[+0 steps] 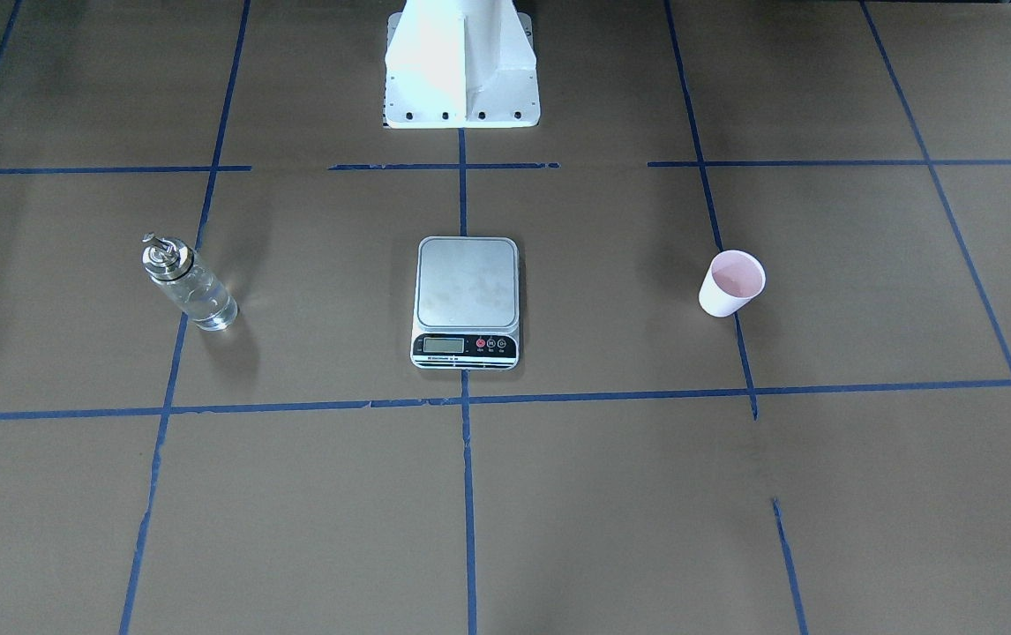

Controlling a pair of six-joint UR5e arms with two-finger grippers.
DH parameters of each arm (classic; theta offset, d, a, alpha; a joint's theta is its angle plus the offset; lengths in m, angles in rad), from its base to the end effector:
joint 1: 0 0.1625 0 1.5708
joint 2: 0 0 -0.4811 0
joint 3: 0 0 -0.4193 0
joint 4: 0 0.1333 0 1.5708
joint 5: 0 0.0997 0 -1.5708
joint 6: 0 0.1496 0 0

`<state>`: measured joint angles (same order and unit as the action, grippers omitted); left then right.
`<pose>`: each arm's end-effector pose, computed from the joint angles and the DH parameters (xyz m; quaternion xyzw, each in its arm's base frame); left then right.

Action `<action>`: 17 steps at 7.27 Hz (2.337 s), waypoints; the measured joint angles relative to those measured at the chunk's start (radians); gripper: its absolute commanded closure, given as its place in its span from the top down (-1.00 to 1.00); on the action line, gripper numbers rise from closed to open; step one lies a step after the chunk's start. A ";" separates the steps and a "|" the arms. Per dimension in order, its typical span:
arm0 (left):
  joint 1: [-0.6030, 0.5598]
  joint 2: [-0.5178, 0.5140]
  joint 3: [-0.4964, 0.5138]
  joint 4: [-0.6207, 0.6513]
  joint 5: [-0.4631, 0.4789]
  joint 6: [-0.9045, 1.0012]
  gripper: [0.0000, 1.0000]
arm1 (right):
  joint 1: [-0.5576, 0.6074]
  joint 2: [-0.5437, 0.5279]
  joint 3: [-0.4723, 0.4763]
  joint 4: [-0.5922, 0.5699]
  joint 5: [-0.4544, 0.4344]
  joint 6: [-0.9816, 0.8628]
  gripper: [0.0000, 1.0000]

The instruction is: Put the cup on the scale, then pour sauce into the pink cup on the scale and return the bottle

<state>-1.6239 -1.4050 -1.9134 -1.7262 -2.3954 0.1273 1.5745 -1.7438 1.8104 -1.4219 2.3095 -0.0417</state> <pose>-0.0479 -0.4588 0.6267 0.1865 0.3799 0.0997 0.9005 0.0343 -0.4565 0.6952 0.1084 -0.3565 -0.0564 0.9262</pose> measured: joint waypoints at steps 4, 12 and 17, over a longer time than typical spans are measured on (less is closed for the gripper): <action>0.000 -0.051 0.082 -0.428 -0.002 -0.006 1.00 | 0.001 0.004 0.000 0.181 0.004 0.007 1.00; 0.306 -0.052 0.004 -0.568 0.102 -0.566 1.00 | 0.000 -0.002 0.026 0.191 0.047 0.034 1.00; 0.772 -0.054 -0.091 -0.557 0.533 -1.195 0.18 | -0.001 -0.004 0.026 0.191 0.043 0.032 1.00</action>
<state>-0.8522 -1.4590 -2.0048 -2.2830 -1.8622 -1.0675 1.5739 -1.7475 1.8364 -1.2311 2.3528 -0.0101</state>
